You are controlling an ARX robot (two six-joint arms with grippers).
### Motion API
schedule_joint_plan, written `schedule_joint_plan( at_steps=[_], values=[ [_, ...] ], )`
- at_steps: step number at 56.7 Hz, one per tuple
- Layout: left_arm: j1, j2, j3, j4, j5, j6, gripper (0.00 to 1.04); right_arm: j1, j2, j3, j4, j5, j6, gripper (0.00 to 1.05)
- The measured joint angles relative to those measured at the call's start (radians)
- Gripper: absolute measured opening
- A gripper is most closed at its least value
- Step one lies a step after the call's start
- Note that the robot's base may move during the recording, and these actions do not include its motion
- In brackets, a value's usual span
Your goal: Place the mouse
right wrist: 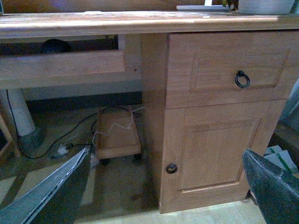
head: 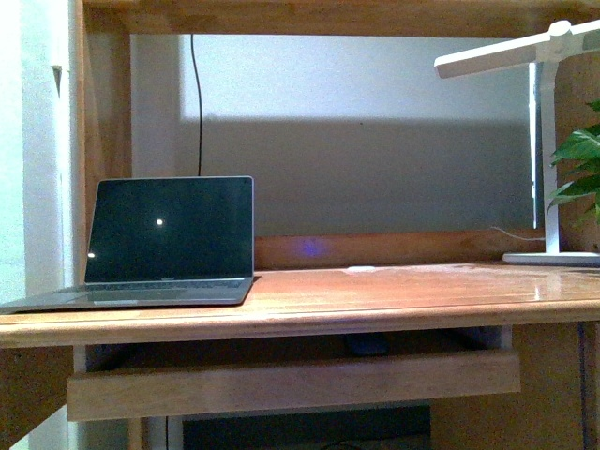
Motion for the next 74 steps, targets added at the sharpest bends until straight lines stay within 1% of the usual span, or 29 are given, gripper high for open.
schedule_joint_plan(
  at_steps=[1, 2, 5, 7, 8, 11, 12, 14, 19, 26, 27, 32, 39, 44, 51, 59, 74],
  values=[
    [0.021, 0.056, 0.008, 0.053, 0.032, 0.017, 0.97, 0.000, 0.000, 0.000, 0.000, 0.000, 0.000, 0.97],
    [0.025, 0.069, 0.010, 0.064, 0.038, 0.021, 0.97, 0.000, 0.000, 0.000, 0.000, 0.000, 0.000, 0.97],
    [0.056, 0.196, 0.033, 0.184, 0.094, 0.068, 0.97, 0.000, 0.000, 0.000, 0.000, 0.000, 0.000, 0.97],
    [0.067, 0.319, 0.064, 0.299, 0.127, 0.117, 0.97, 0.000, 0.000, 0.000, 0.000, 0.000, 0.000, 0.97],
    [0.068, 0.347, 0.072, 0.324, 0.137, 0.138, 0.97, 0.000, 0.000, 0.000, 0.000, 0.000, 0.000, 0.97],
    [0.066, 0.512, 0.128, 0.462, 0.172, 0.230, 0.97, 0.000, 0.000, 0.000, 0.000, 0.000, 0.000, 0.97],
    [0.058, 0.590, 0.160, 0.523, 0.185, 0.272, 0.97, 0.000, 0.000, 0.000, 0.000, 0.000, 0.000, 0.97],
    [0.044, 0.688, 0.206, 0.594, 0.202, 0.347, 0.97, 0.000, 0.000, 0.000, 0.000, 0.000, 0.000, 0.97],
    [0.002, 0.881, 0.315, 0.709, 0.237, 0.522, 0.97, 0.000, 0.000, 0.000, 0.000, 0.000, 0.000, 0.97],
    [-0.050, 1.093, 0.447, 0.802, 0.290, 0.766, 0.97, 0.000, 0.000, 0.000, 0.000, 0.000, 0.000, 0.97],
    [-0.054, 1.109, 0.457, 0.806, 0.296, 0.776, 0.97, 0.000, 0.000, 0.000, 0.000, 0.000, 0.000, 0.97],
    [-0.082, 1.236, 0.536, 0.815, 0.340, 0.948, 0.97, 0.000, 0.000, 0.000, 0.000, 0.000, 0.000, 0.97],
    [-0.098, 1.362, 0.621, 0.822, 0.362, 1.093, 0.97, 0.000, 0.000, 0.000, 0.000, 0.000, 0.000, 0.97],
    [-0.101, 1.433, 0.685, 0.825, 0.403, 1.207, 0.97, 0.000, 0.000, 0.000, 0.000, 0.000, 0.000, 0.97],
    [-0.105, 1.495, 0.770, 0.819, 0.423, 1.297, 0.97, 0.000, 0.000, 0.000, 0.000, 0.000, 0.000, 0.97],
    [-0.110, 1.553, 0.864, 0.770, 0.454, 1.390, 0.97, 0.000, 0.000, 0.000, 0.000, 0.000, 0.000, 0.97],
    [-0.118, 1.698, 1.042, 0.721, 0.481, 1.495, 0.97, 0.000, 0.000, 0.000, 0.000, 0.000, 0.000, 0.97]
  ],
)
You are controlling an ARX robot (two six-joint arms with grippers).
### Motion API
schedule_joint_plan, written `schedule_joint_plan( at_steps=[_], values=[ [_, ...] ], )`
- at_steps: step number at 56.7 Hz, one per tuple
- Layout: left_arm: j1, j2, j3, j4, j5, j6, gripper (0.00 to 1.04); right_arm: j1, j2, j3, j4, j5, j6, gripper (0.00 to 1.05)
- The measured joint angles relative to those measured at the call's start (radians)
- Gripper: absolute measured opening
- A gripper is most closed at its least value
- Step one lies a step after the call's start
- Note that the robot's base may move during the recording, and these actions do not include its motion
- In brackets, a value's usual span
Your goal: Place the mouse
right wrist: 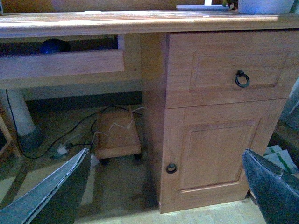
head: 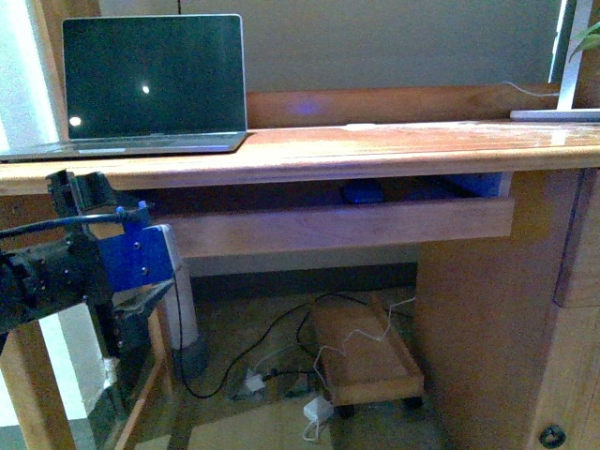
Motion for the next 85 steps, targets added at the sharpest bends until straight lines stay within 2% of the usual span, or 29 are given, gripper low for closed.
schedule_joint_plan(
  at_steps=[16, 33, 51, 54, 67, 85],
  values=[
    [0.013, 0.130, 0.180, -0.085, 0.011, 0.106, 0.97, 0.000, 0.000, 0.000, 0.000, 0.000, 0.000, 0.97],
    [0.022, 0.150, 0.209, -0.174, -0.002, 0.143, 0.97, 0.000, 0.000, 0.000, 0.000, 0.000, 0.000, 0.97],
    [0.011, 0.005, 0.150, -0.518, -0.111, 0.064, 0.97, 0.000, 0.000, 0.000, 0.000, 0.000, 0.000, 0.97],
    [0.009, -0.039, 0.116, -0.579, -0.115, 0.027, 0.97, 0.000, 0.000, 0.000, 0.000, 0.000, 0.000, 0.97],
    [-0.033, -0.185, -0.005, -0.669, -0.089, -0.183, 0.97, 0.000, 0.000, 0.000, 0.000, 0.000, 0.000, 0.97],
    [-0.135, -0.381, -0.152, -0.705, 0.050, -0.700, 0.97, 0.000, 0.000, 0.000, 0.000, 0.000, 0.000, 0.97]
  ],
)
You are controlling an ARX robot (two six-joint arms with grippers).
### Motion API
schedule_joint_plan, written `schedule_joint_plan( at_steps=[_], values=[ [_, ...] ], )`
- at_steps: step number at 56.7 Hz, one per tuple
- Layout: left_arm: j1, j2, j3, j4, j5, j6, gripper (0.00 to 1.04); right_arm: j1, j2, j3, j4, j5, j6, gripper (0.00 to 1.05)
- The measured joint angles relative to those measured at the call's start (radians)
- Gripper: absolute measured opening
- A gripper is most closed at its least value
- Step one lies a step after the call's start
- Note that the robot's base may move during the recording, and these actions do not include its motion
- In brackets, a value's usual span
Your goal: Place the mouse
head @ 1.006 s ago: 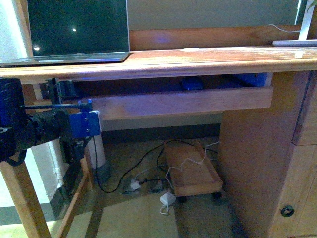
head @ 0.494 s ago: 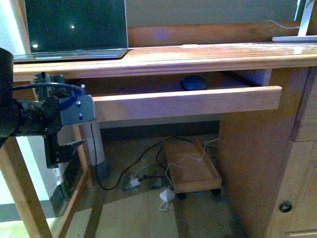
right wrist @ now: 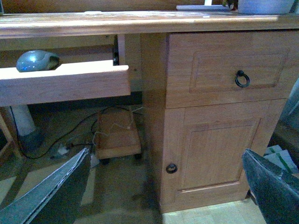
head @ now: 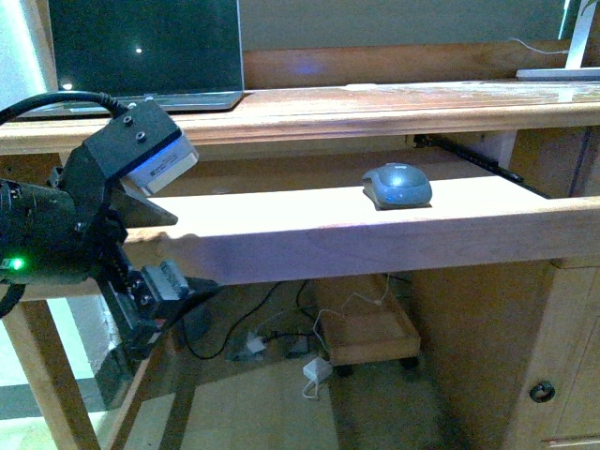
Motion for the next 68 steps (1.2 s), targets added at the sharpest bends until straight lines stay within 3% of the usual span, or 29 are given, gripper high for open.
schedule_joint_plan(
  at_steps=[19, 24, 30, 42, 58, 63, 68],
  values=[
    [-0.082, -0.156, -0.127, 0.135, 0.050, -0.557, 0.98, 0.000, 0.000, 0.000, 0.000, 0.000, 0.000, 0.97],
    [-0.103, -0.217, -0.138, 0.149, -0.079, -0.757, 0.97, 0.000, 0.000, 0.000, 0.000, -0.002, 0.000, 0.97],
    [-0.126, -0.311, -0.151, 0.148, -0.196, -0.863, 0.97, 0.000, 0.000, 0.000, 0.000, 0.001, 0.000, 0.97],
    [-0.160, -0.490, -0.267, 0.150, -0.451, -0.906, 0.97, 0.000, 0.000, 0.000, 0.000, 0.000, 0.000, 0.97],
    [-0.288, -0.780, -0.498, 0.143, -0.735, -0.904, 0.97, 0.000, 0.000, 0.000, 0.000, 0.000, 0.000, 0.97],
    [-0.346, -0.872, -0.610, 0.254, -0.936, -0.819, 0.85, 0.000, 0.000, 0.000, 0.000, -0.001, 0.000, 0.97],
    [-0.350, -1.004, -0.711, 0.236, -1.011, -0.765, 0.72, 0.000, 0.000, 0.000, 0.000, 0.002, 0.000, 0.97]
  ],
)
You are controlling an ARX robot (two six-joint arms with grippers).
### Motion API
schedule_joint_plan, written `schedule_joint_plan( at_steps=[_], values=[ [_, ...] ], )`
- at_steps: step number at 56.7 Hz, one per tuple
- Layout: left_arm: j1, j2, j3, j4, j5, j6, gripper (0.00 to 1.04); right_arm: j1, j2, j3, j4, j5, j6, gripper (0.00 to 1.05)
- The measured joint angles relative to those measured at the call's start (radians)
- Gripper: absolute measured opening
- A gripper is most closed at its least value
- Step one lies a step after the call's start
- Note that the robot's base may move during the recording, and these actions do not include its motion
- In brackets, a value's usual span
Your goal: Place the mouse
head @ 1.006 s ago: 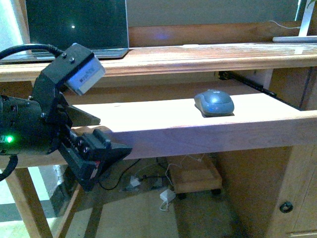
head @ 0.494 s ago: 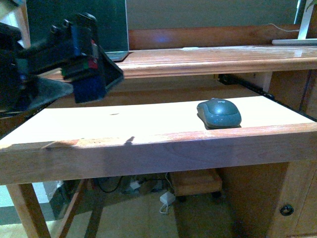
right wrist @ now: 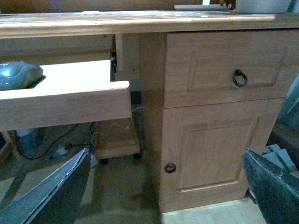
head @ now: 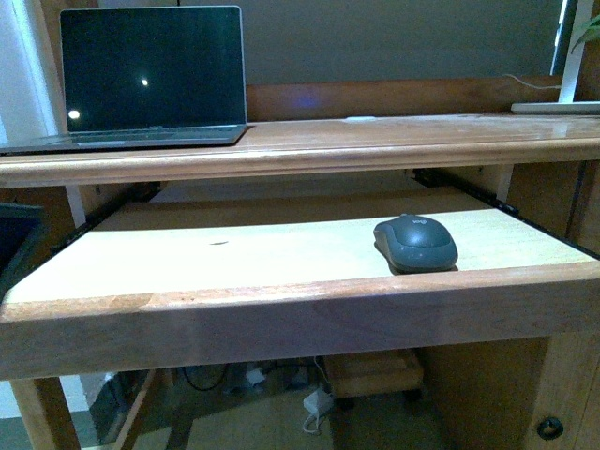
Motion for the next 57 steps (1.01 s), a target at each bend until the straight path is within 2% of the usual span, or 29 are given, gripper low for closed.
schedule_joint_plan(
  at_steps=[3, 8, 10, 14, 15, 23, 28, 29, 30, 32, 34, 37, 40, 46, 57],
  values=[
    [0.014, -0.098, -0.059, -0.053, 0.009, 0.020, 0.63, 0.000, 0.000, 0.000, 0.000, 0.000, 0.000, 0.97],
    [0.072, -0.261, -0.134, -0.160, 0.083, 0.039, 0.49, 0.000, 0.000, 0.000, 0.000, -0.003, 0.000, 0.97],
    [0.098, -0.362, -0.157, -0.243, 0.086, 0.045, 0.41, 0.000, 0.000, 0.000, 0.000, -0.002, 0.000, 0.97],
    [0.128, -0.482, -0.174, -0.341, 0.126, 0.048, 0.31, 0.000, 0.000, 0.000, 0.000, 0.000, 0.000, 0.97],
    [0.149, -0.536, -0.177, -0.370, 0.158, 0.050, 0.25, 0.000, 0.000, 0.000, 0.000, -0.001, 0.000, 0.97],
    [0.242, -0.610, -0.179, -0.406, 0.240, 0.052, 0.03, 0.000, 0.000, 0.000, 0.000, -0.001, 0.000, 0.97],
    [0.307, -0.660, -0.214, -0.416, 0.307, 0.056, 0.03, -0.003, 0.003, 0.001, -0.003, -0.017, 0.009, 0.97],
    [0.319, -0.663, -0.218, -0.419, 0.316, 0.056, 0.03, -0.019, 0.019, 0.007, -0.021, -0.078, 0.023, 0.97],
    [0.334, -0.665, -0.219, -0.425, 0.328, 0.056, 0.03, -0.049, 0.058, 0.020, -0.036, -0.186, 0.075, 0.97],
    [0.357, -0.672, -0.219, -0.427, 0.350, 0.056, 0.03, -0.065, 0.175, 0.042, 0.017, -0.321, 0.147, 0.97],
    [0.371, -0.677, -0.219, -0.428, 0.366, 0.056, 0.03, -0.058, 0.280, 0.055, 0.097, -0.364, 0.196, 0.97],
    [0.465, -0.689, -0.219, -0.443, 0.490, 0.058, 0.03, -0.041, 0.489, 0.093, 0.275, -0.333, 0.237, 0.97],
    [0.527, -0.692, -0.219, -0.445, 0.512, 0.058, 0.03, -0.025, 0.658, 0.145, 0.419, -0.280, 0.242, 0.97],
    [0.538, -0.692, -0.219, -0.445, 0.527, 0.058, 0.03, 0.018, 0.894, 0.254, 0.568, -0.201, 0.237, 0.97],
    [0.540, -0.692, -0.219, -0.446, 0.527, 0.058, 0.03, 0.126, 1.122, 0.427, 0.690, -0.078, 0.172, 0.97]
  ],
)
